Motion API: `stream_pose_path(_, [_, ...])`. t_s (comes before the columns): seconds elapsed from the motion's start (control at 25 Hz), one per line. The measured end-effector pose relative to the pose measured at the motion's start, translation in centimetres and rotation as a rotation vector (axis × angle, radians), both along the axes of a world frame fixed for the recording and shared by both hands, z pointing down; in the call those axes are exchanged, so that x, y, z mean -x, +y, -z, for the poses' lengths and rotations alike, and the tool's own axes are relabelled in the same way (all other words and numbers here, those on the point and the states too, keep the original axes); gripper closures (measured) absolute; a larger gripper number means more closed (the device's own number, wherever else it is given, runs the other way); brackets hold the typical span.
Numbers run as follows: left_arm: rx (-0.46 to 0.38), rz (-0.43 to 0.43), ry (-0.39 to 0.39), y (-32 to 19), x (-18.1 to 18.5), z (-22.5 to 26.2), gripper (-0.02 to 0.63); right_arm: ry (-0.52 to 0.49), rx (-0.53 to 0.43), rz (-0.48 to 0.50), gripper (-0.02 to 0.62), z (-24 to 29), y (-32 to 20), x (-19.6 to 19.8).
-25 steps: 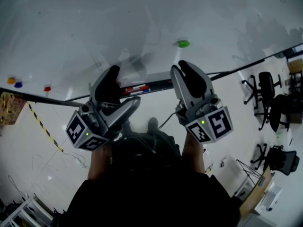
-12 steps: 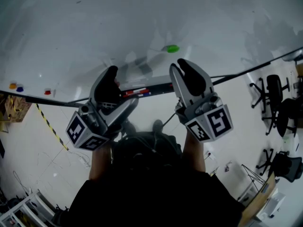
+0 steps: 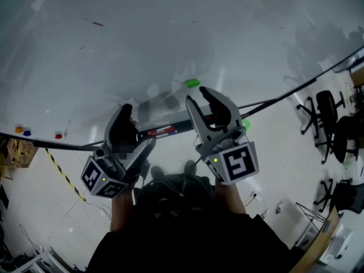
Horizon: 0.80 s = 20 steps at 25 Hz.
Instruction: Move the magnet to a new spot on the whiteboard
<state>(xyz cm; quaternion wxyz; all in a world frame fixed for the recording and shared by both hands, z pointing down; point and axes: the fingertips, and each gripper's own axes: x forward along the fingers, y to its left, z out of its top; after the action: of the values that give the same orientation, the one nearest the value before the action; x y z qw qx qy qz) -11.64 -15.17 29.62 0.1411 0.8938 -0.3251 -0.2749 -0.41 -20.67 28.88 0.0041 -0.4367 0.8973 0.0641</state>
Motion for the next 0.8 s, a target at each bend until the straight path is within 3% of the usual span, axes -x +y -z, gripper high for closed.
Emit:
stream_pose_path(0.24, [0.011, 0.001, -0.021, 0.1, 0.2, -0.3, 0.202, 0.206, -0.109, -0.207, 0.432, 0.3, -1.3, 0.2])
stream_pose_path(0.44, [-0.015, 0.016, -0.033, 0.1, 0.3, 0.3, 0.202, 0.224, -0.202, -0.299, 0.431, 1.4, -1.4, 1.0])
stream_pose_path(0.64, [-0.028, -0.005, -0.053, 1.0, 0.5, -0.5, 0.202, 0.214, -0.197, -0.329, 0.436, 1.2, -1.5, 1.0])
stream_pose_path(0.8, [-0.034, 0.004, -0.053, 1.1, 0.4, 0.0, 0.202, 0.217, -0.134, -0.303, 0.443, 0.6, -1.5, 0.8])
